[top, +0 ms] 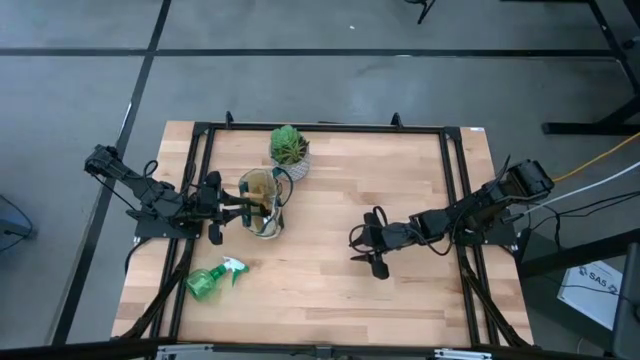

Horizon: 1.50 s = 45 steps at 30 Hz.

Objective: Pick & Place Garden tools in Gardening bag
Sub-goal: Put the green bottle spray into the gardening bag

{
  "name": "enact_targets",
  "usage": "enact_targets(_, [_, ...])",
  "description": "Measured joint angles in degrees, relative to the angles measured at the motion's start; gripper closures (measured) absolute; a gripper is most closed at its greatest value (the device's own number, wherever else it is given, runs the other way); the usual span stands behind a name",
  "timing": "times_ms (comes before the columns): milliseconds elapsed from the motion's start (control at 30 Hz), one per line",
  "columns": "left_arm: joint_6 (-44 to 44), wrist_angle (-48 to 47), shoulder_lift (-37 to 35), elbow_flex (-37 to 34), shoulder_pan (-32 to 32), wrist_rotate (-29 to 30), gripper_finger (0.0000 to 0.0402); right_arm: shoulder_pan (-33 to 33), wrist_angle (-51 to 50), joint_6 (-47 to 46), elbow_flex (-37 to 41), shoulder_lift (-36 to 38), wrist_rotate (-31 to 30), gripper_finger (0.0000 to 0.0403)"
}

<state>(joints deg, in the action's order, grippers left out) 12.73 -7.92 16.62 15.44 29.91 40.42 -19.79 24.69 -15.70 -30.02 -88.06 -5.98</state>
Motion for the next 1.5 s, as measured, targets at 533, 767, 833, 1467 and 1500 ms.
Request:
enact_targets(533, [0.0, 0.0, 0.0, 0.0, 0.0, 0.0, 0.0304, 0.3, 0.0, 4.4, 0.0, 0.0, 0.0, 0.0209])
enact_targets(767, [0.0, 0.0, 0.0, 0.0, 0.0, 0.0, 0.0304, 0.3, 0.0, 4.4, 0.0, 0.0, 0.2, 0.0209])
enact_targets(833, [0.0, 0.0, 0.0, 0.0, 0.0, 0.0, 0.0304, 0.3, 0.0, 4.4, 0.0, 0.0, 0.2, 0.0209])
enact_targets(1467, [0.0, 0.0, 0.0, 0.0, 0.0, 0.0, 0.0304, 0.2, 0.1, -3.0, 0.0, -0.1, 0.2, 0.0209])
enact_targets(1500, [0.0, 0.0, 0.0, 0.0, 0.0, 0.0, 0.0304, 0.2, 0.1, -3.0, 0.0, -0.1, 0.2, 0.0209])
